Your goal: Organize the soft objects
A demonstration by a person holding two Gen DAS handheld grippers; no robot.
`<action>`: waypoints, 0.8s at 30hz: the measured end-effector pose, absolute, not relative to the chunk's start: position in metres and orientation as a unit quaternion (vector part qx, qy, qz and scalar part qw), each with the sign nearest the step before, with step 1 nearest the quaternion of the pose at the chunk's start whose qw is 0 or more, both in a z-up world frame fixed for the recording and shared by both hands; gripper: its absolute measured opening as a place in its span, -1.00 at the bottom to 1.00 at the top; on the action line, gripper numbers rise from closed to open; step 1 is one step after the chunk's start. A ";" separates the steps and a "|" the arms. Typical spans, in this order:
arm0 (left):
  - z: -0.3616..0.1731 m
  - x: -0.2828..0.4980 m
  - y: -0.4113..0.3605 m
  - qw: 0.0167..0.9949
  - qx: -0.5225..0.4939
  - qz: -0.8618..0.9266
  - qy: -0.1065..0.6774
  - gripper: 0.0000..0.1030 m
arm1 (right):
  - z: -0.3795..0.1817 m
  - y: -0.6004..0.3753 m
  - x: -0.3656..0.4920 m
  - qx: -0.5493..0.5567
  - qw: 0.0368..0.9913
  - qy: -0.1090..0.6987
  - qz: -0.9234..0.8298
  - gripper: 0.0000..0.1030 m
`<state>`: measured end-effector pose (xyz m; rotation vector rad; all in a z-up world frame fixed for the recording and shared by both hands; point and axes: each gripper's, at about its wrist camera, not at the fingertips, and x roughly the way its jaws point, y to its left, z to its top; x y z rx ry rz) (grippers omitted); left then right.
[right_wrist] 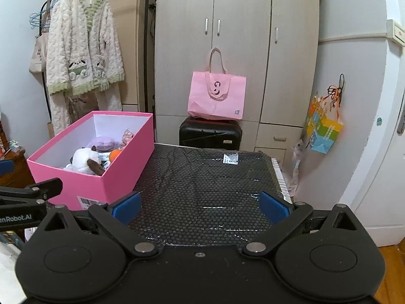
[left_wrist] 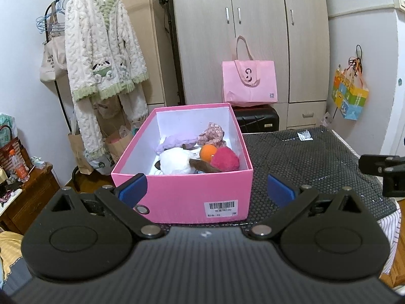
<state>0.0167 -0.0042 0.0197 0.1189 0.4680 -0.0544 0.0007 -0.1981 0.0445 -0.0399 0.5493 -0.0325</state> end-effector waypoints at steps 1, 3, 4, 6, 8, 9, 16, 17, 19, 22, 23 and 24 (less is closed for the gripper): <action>0.020 0.017 -0.004 0.971 0.058 -0.026 0.231 0.98 | 0.044 -0.198 0.001 -0.020 0.962 0.271 -0.017 0.97; 0.020 0.016 -0.003 0.971 0.056 -0.022 0.231 0.98 | 0.044 -0.199 0.000 -0.021 0.962 0.270 -0.019 0.97; 0.020 0.016 -0.002 0.971 0.056 -0.020 0.231 0.98 | 0.044 -0.199 0.000 -0.021 0.963 0.269 -0.020 0.97; 0.020 0.017 -0.004 0.971 0.056 -0.016 0.233 0.98 | 0.044 -0.199 -0.001 -0.022 0.963 0.267 -0.021 0.97; 0.019 0.017 -0.004 0.971 0.058 -0.013 0.233 0.98 | 0.044 -0.199 -0.002 -0.024 0.964 0.265 -0.021 0.97; 0.019 0.016 -0.005 0.971 0.059 -0.012 0.233 0.98 | 0.044 -0.199 -0.002 -0.026 0.964 0.263 -0.021 0.97; 0.019 0.015 -0.007 0.970 0.062 -0.016 0.234 0.98 | 0.044 -0.195 -0.004 -0.038 0.966 0.256 -0.026 0.97; 0.019 0.015 -0.007 0.970 0.062 -0.017 0.234 0.98 | 0.044 -0.195 -0.004 -0.038 0.966 0.256 -0.026 0.97; 0.020 0.015 -0.006 0.970 0.063 -0.019 0.235 0.98 | 0.043 -0.196 -0.004 -0.039 0.966 0.255 -0.026 0.97; 0.020 0.015 -0.007 0.969 0.070 -0.016 0.236 0.98 | 0.043 -0.196 -0.004 -0.039 0.966 0.255 -0.027 0.97; 0.020 0.015 -0.008 0.969 0.072 -0.016 0.236 0.99 | 0.043 -0.197 -0.004 -0.038 0.966 0.255 -0.027 0.97; 0.019 0.015 -0.008 0.969 0.073 -0.016 0.236 0.99 | 0.043 -0.198 -0.004 -0.037 0.966 0.255 -0.027 0.97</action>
